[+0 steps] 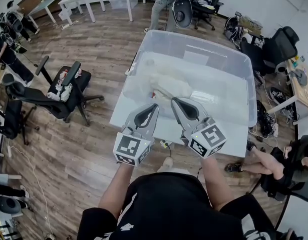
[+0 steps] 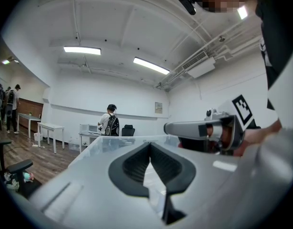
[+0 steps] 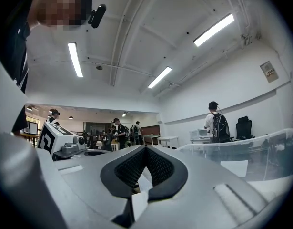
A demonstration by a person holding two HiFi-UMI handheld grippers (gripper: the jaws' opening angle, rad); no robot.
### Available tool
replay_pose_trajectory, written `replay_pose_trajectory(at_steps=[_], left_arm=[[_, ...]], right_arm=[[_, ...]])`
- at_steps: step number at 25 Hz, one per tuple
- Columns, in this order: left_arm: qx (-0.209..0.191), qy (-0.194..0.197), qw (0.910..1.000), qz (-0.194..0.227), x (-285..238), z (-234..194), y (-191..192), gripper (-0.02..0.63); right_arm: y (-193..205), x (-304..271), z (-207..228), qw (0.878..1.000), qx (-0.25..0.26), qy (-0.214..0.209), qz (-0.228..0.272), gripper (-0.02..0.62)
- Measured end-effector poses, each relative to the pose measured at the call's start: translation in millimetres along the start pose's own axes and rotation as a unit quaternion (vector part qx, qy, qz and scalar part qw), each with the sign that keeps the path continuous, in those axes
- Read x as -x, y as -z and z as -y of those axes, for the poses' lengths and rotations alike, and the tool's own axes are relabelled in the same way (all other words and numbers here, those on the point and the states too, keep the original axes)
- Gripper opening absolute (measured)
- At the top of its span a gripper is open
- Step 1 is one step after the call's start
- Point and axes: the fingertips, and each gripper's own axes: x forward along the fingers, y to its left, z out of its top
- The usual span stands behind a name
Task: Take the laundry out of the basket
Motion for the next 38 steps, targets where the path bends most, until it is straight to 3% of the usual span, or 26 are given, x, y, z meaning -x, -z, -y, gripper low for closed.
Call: replay_pose_trajectory(at_steps=[27, 38], left_arm=[[-0.004, -0.045, 0.9990, -0.005, -74, -1, -11, 0.008], [-0.030, -0.025, 0.9991, 0.017, -92, -7, -35, 0.007]], right_arm=[[-6, -18, 85, 0.999, -0.024, -0.032, 0.012, -0.005], [-13, -27, 97, 0.999, -0.023, -0.020, 0.024, -0.005]])
